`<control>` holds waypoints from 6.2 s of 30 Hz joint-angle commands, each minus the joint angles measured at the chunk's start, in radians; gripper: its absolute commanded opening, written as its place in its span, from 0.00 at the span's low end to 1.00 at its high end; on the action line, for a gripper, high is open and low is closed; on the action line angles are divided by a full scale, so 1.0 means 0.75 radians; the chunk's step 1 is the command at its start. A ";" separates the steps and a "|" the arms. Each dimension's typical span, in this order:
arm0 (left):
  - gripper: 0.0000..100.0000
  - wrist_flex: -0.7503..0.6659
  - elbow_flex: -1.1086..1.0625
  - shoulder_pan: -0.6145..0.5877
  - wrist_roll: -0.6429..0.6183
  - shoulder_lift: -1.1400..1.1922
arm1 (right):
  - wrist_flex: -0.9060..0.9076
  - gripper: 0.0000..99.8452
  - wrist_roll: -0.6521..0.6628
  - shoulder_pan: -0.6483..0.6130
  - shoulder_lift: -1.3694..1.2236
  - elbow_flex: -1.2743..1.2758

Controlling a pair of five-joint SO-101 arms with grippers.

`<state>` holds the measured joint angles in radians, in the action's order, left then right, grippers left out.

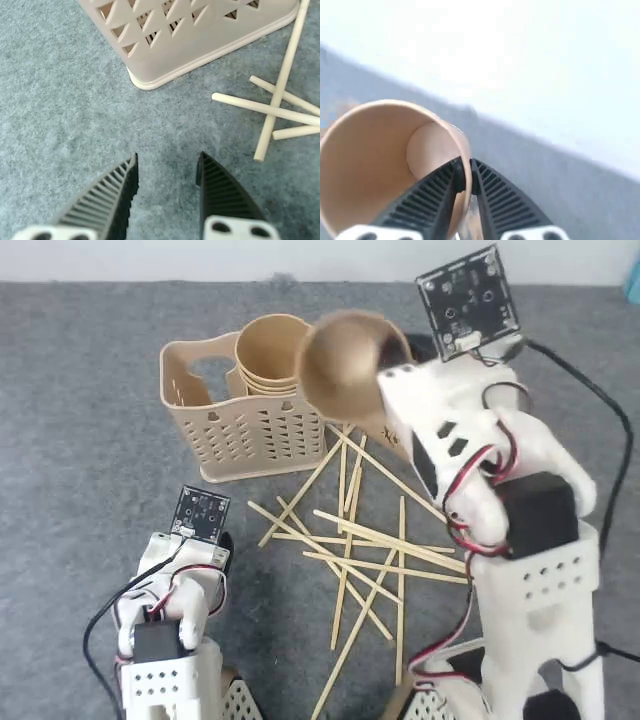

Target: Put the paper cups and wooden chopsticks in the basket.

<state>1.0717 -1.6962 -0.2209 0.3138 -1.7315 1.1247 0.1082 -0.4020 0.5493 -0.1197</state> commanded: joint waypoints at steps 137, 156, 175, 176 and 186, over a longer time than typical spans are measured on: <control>0.18 -0.027 0.007 -0.012 0.016 -0.025 | 0.873 0.27 1.037 1.560 -0.678 -0.479; 0.18 -0.008 0.007 -0.012 0.016 -0.029 | 0.470 0.14 1.035 1.562 -1.132 -0.155; 0.18 -0.016 0.007 -0.010 0.016 -0.029 | 0.641 0.02 1.029 1.562 -0.787 -0.241; 0.18 -0.016 0.007 -0.010 0.016 -0.029 | 0.668 0.05 1.027 1.564 -0.727 -0.260; 0.18 -0.010 0.007 -0.010 0.016 -0.029 | 0.660 0.21 1.027 1.658 -0.721 -0.241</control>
<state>1.0717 -1.6962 -0.2209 0.3138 -1.7315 1.6341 0.8769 0.8209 0.0276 -0.2593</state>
